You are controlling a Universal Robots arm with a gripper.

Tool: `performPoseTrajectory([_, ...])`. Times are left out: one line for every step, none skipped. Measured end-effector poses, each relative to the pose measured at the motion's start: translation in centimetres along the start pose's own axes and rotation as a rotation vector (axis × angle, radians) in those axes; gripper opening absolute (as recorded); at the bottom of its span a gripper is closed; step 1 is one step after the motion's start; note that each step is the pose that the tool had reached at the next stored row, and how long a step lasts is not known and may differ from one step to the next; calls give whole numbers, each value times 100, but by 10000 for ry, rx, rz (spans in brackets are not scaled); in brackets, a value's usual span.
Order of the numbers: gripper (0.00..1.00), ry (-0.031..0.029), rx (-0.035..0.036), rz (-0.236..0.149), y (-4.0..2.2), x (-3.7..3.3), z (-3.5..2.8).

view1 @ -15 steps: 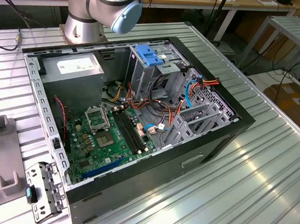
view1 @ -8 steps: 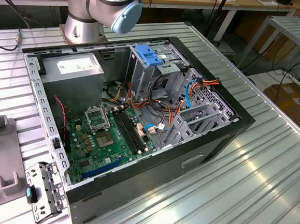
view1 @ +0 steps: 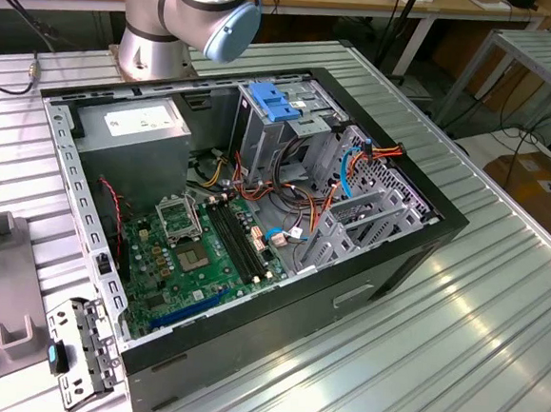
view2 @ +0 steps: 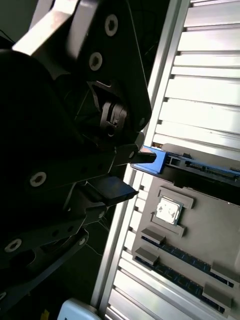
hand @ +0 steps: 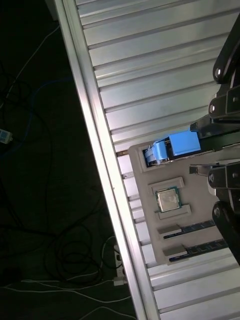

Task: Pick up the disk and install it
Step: 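Pick up the disk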

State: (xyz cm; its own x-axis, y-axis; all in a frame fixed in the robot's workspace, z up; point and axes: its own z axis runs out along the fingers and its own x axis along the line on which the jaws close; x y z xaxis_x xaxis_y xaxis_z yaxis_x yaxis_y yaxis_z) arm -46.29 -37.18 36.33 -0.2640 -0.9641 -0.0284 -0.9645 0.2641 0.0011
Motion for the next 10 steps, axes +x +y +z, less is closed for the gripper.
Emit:
performPoseTrajectory([39, 1, -1, 0, 0, 0, 21])
performPoseTrajectory([39, 1, -2, 1, 1, 1, 38])
performPoseTrajectory([39, -2, 4, -4, 6, 3, 75])
performPoseTrajectory([39, -4, 10, -2, 12, 5, 96])
performPoseTrajectory([39, -3, 10, -4, 12, 6, 112])
performPoseTrajectory([39, -3, 9, -4, 12, 7, 130])
performPoseTrajectory([40, -10, 7, -4, 13, 7, 150])
performPoseTrajectory([47, -30, 3, -4, 12, 7, 163])
performPoseTrajectory([47, -53, -4, -3, 13, 8, 178])
performPoseTrajectory([47, -69, -9, -10, 13, 8, 187])
